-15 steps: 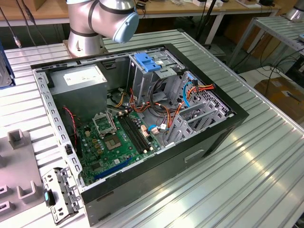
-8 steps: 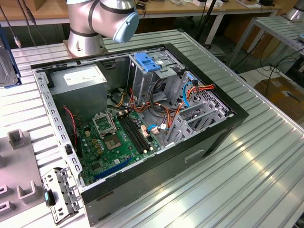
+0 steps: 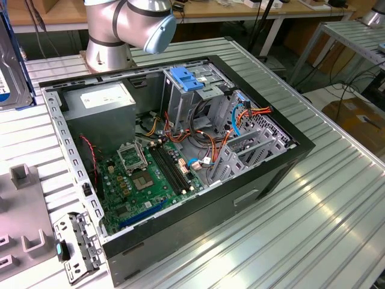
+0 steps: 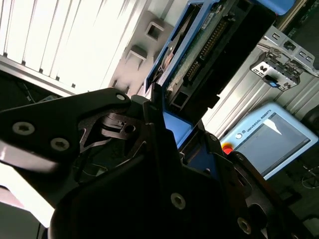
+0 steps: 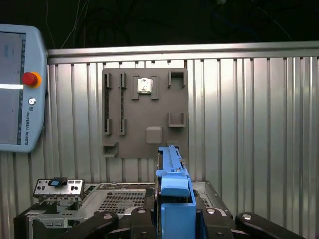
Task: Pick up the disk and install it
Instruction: 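Pick up the disk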
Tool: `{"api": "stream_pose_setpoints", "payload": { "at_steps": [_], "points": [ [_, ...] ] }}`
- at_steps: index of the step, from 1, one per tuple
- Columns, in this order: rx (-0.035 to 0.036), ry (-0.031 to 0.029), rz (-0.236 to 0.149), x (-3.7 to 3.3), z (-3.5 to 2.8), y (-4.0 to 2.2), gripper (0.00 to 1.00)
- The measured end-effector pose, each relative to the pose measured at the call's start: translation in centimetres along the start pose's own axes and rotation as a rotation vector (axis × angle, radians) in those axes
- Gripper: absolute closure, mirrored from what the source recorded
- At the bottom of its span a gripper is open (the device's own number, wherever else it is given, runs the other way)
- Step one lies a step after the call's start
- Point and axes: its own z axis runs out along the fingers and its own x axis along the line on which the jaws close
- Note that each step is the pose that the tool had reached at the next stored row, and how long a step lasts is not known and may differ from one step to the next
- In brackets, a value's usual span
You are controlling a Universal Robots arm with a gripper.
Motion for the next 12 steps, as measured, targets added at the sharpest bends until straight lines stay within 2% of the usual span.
{"api": "stream_pose_setpoints", "payload": {
  "at_steps": [4,12],
  "points": [
    [0.0000,0.0000,0.000,-0.01,0.02,-0.69,0.63],
    [0.0000,0.0000,0.000,0.00,0.05,-1.43,0.63]
  ]
}}
